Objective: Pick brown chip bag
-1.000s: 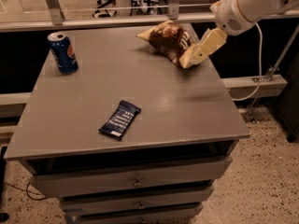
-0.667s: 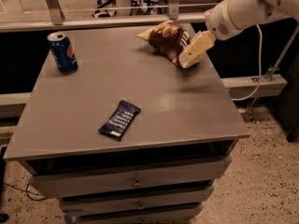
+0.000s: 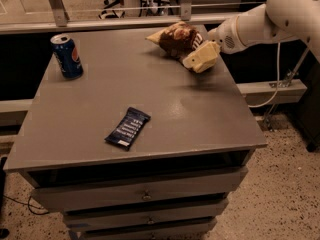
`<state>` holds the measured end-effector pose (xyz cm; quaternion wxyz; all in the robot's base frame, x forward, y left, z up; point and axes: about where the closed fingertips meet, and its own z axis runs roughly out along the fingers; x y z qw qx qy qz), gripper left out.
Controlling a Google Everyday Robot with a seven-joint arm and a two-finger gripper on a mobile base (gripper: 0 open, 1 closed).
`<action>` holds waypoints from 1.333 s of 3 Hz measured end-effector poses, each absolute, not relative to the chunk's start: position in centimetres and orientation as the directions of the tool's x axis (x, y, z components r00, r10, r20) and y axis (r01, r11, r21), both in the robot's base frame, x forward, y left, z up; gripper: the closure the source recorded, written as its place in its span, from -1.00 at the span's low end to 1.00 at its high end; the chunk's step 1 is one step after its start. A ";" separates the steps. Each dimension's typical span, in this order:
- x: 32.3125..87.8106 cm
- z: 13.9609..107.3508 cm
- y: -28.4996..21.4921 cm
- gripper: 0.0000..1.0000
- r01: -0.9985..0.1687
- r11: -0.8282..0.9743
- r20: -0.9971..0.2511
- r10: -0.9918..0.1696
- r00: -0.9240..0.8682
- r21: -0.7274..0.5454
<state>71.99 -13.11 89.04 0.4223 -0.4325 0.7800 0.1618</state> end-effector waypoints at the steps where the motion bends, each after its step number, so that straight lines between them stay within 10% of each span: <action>1: 72.0 89.7 -12.3 -0.17 -0.814 0.571 -0.825 -0.507 -0.249 -0.105; 4: 68.9 93.7 -10.7 1.00 -0.845 0.486 -0.830 -0.549 -0.096 -0.223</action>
Offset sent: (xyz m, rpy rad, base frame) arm -0.0164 0.0168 0.0533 0.0646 -0.1551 0.0749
